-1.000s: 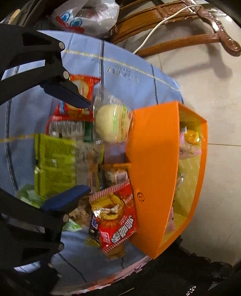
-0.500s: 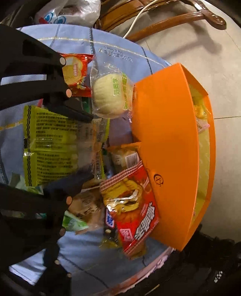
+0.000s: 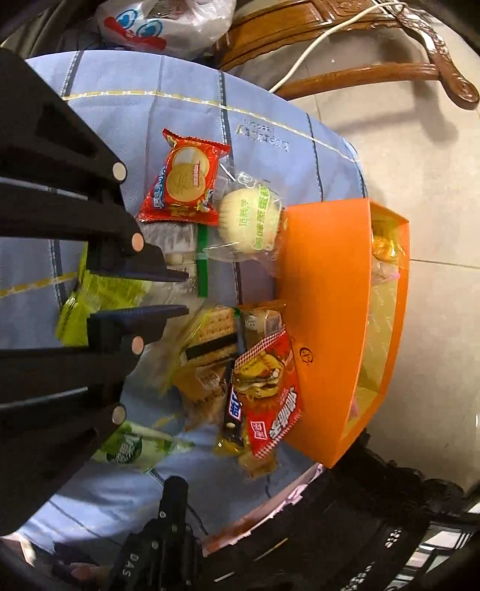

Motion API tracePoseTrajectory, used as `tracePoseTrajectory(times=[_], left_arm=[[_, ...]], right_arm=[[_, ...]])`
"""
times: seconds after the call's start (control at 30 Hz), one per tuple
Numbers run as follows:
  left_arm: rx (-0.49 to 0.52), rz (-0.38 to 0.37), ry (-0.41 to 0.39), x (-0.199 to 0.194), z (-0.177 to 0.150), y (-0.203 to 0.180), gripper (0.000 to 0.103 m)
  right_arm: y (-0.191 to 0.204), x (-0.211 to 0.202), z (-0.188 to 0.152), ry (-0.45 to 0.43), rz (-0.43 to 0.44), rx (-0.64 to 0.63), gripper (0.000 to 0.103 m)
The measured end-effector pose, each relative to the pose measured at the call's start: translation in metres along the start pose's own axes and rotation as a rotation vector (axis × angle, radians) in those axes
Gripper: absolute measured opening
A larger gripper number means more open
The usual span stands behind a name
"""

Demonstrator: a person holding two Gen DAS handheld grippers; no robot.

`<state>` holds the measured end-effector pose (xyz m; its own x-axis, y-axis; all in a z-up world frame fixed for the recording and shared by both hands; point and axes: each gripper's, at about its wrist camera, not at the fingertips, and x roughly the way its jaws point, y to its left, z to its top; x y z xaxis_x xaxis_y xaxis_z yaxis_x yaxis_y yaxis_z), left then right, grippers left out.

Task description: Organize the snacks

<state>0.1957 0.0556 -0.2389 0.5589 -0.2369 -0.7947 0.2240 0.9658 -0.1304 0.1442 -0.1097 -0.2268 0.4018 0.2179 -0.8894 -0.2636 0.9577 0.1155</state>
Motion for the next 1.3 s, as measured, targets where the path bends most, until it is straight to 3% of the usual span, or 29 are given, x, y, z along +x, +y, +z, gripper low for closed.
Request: tracePoseTrajectory(times=[0.03,0.07,0.1,0.13,0.2,0.3,0.4,0.53,0.67,0.7,0.73,0.77,0.8,0.87,1.13,1.3], left_arm=[[0.005,0.003,0.015,0.001,-0.001,-0.001,0.012],[0.012,0.008,0.017,0.001,-0.003,-0.001,0.012],[0.017,0.016,0.011,0.001,-0.006,-0.002,0.022],[0.004,0.009,0.002,0.0,-0.008,-0.002,0.049],[-0.011,0.023,-0.019,-0.002,-0.013,-0.001,0.086],[0.017,0.01,-0.021,0.001,-0.022,-0.008,0.089],[0.116,0.02,0.012,0.012,-0.037,-0.024,0.089],[0.141,-0.009,0.047,0.02,-0.056,-0.029,0.09],[0.128,-0.001,0.065,0.025,-0.069,-0.031,0.09],[0.126,0.004,0.061,0.025,-0.071,-0.032,0.087],[0.131,0.014,0.047,0.023,-0.073,-0.035,0.078],[0.129,-0.019,0.045,0.021,-0.075,-0.038,0.057],[0.139,-0.032,0.039,0.019,-0.075,-0.042,0.045],[0.154,-0.026,0.042,0.018,-0.076,-0.047,0.043],[0.075,-0.069,0.049,0.004,-0.073,-0.028,0.037],[0.022,-0.081,0.006,-0.015,-0.068,-0.021,0.034]], right_arm=[[0.0,-0.002,-0.005,0.011,0.013,0.002,0.005],[0.003,0.001,-0.007,0.017,0.013,-0.014,0.016],[0.001,0.001,-0.009,0.01,0.007,-0.026,0.06],[0.003,-0.001,-0.011,-0.013,-0.011,-0.033,0.086],[0.005,-0.001,-0.014,-0.034,-0.015,-0.042,0.088],[0.0,0.014,-0.019,0.02,-0.078,-0.027,0.088],[-0.002,0.028,-0.025,0.048,-0.115,-0.009,0.088],[0.0,0.055,-0.039,0.15,-0.123,-0.033,0.1],[0.001,0.054,-0.044,0.087,-0.118,-0.087,0.098],[0.0,0.052,-0.043,0.079,-0.115,-0.08,0.087],[0.0,0.049,-0.043,0.066,-0.114,-0.082,0.061],[0.001,0.046,-0.038,0.054,-0.106,-0.09,0.045],[0.0,0.044,-0.035,0.06,-0.096,-0.088,0.031],[-0.005,0.042,-0.029,0.075,-0.067,-0.074,0.017],[-0.028,0.016,-0.028,0.036,0.035,0.016,0.013],[-0.046,0.002,-0.028,0.001,0.062,0.091,0.013]])
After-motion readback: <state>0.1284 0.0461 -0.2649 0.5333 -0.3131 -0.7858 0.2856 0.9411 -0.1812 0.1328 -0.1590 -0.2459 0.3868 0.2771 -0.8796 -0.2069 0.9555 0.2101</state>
